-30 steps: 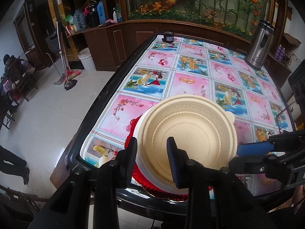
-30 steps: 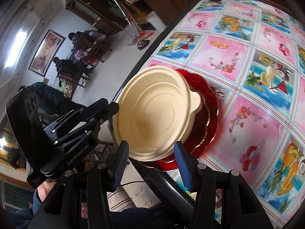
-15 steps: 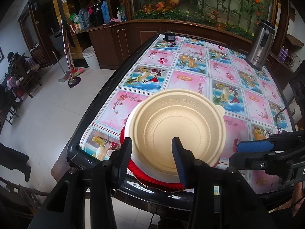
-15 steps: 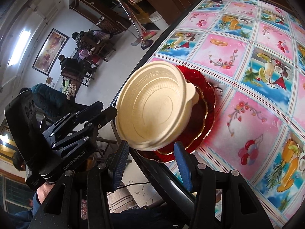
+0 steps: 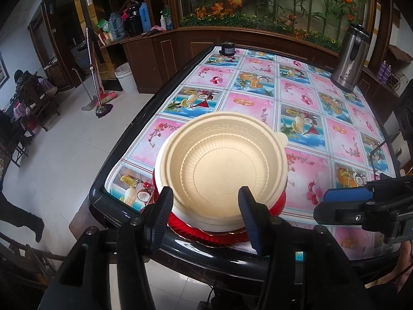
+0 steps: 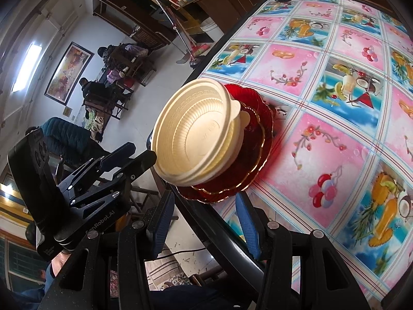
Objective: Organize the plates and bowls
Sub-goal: 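Open the left tool and pull it back from the bowl rim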
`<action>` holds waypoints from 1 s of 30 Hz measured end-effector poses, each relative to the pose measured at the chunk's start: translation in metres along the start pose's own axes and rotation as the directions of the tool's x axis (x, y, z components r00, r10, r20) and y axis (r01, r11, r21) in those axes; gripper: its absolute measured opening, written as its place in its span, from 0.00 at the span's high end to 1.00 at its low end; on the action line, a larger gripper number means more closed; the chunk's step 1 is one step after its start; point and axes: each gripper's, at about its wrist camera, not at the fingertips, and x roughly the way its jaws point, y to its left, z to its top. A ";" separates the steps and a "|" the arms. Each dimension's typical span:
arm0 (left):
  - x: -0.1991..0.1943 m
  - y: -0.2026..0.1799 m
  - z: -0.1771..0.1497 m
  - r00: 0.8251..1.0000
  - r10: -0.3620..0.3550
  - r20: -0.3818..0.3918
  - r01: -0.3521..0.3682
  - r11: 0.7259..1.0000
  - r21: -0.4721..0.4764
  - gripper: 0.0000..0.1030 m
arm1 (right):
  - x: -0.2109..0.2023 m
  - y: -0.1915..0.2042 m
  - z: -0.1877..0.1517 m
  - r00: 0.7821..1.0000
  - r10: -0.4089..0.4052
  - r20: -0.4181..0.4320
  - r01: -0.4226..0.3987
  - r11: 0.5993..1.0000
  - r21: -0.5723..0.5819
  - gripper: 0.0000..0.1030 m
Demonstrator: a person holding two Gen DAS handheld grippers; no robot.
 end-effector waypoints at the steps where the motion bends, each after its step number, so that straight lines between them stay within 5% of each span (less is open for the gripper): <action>1: -0.001 -0.001 -0.001 1.000 0.003 0.001 -0.003 1.000 -0.001 0.47 | -0.001 -0.001 -0.002 1.000 0.001 -0.001 -0.001 1.000 0.000 0.48; 30: -0.024 -0.002 -0.026 0.989 0.148 0.031 -0.146 0.988 -0.057 0.23 | -0.004 0.009 -0.018 0.999 0.007 -0.053 -0.011 0.997 -0.071 0.39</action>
